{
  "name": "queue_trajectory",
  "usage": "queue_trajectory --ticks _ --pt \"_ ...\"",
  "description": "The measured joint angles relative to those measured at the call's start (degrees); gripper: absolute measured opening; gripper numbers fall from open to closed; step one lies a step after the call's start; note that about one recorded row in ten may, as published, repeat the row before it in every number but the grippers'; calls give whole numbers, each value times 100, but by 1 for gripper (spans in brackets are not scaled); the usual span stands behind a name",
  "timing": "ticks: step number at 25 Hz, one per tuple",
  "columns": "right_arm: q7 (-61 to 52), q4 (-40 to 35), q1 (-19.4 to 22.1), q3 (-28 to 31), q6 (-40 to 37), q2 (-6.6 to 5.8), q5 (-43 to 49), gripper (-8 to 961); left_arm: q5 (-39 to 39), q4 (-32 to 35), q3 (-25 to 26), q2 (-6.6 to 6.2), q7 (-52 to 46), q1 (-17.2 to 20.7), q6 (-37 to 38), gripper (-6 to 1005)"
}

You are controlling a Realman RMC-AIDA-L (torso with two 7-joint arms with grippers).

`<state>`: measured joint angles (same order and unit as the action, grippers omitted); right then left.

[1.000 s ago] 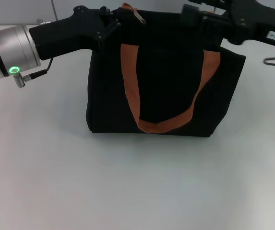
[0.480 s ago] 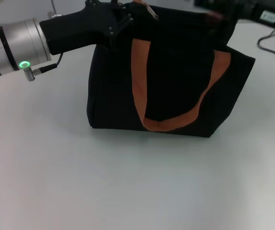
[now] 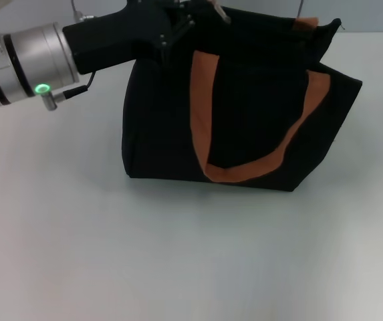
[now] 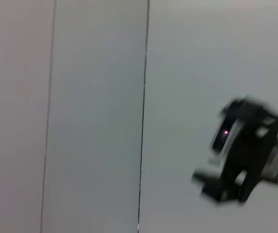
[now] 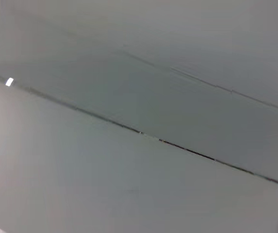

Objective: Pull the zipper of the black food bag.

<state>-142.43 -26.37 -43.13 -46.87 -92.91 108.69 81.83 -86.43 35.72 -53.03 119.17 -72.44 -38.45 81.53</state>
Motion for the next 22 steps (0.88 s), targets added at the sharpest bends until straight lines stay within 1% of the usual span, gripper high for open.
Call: queue_trajectory --ticks 1,2,4,5,6,10,14,20,22 --pt "0 0 0 0 0 0 0 642 232 -5 -169 1 163 19 2 33" --pt "-9 270 -66 -8 79 -46 26 641 322 -5 -236 1 226 36 -2 33" --pt "-8 484 -139 -23 208 -75 120 641 418 -5 -296 1 297 49 -12 33" --pt "27 337 -145 -26 267 -25 284 641 457 -5 -330 1 336 51 -20 33" --pt "27 337 -145 -26 267 -25 284 641 460 -5 -336 1 338 44 -20 33" --pt "177 -34 -200 -25 252 141 751 640 467 -12 -350 1 346 21 0 33" --pt "264 -30 -204 -25 231 162 846 639 527 -94 -363 1 347 -6 -13 34" --pt "453 -114 56 40 64 163 845 638 645 -192 -405 1 347 -6 -27 34" --pt "453 -114 81 40 61 163 845 638 687 -214 -425 1 346 -5 -27 34"
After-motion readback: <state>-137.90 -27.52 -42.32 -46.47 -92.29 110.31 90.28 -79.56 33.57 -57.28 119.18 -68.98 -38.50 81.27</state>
